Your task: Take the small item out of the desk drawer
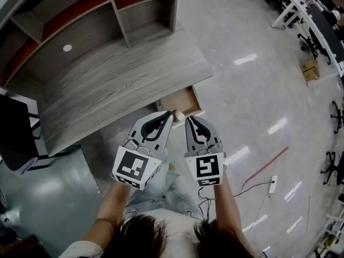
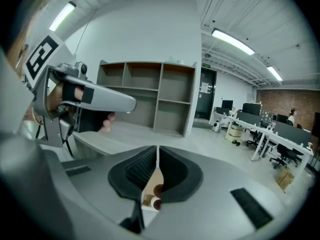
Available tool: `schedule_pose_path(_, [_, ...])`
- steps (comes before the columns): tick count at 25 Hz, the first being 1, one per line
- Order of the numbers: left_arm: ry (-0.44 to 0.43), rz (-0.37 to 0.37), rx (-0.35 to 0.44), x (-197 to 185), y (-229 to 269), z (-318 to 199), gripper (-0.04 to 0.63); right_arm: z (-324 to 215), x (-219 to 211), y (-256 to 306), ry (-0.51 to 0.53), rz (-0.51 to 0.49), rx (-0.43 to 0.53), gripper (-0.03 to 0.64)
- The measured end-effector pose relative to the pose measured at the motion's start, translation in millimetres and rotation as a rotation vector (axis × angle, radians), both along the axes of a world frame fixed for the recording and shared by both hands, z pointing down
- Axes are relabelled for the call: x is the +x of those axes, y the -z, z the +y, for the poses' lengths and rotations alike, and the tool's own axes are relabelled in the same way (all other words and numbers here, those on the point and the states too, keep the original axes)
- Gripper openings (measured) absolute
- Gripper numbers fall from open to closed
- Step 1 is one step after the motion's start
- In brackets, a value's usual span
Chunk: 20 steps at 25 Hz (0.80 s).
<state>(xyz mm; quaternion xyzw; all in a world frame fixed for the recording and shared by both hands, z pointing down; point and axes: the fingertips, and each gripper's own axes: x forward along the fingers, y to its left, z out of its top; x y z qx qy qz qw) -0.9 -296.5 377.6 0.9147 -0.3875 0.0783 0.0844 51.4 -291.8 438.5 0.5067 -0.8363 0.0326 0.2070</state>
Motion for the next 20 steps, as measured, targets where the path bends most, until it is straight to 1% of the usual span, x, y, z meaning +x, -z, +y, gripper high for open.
schedule_pose_path(8, [-0.008,-0.003,-0.023,-1.9,-33.1,-23.5,0.017,-18.8,-3.2,-43.7,0.011,0.017,-0.077,0.029])
schedule_pose_path(20, [-0.017,-0.007,-0.058,2.6,-83.6,-49.5,0.017,-35.1,-1.3,-103.7,0.017,0.068,-0.16,0.031])
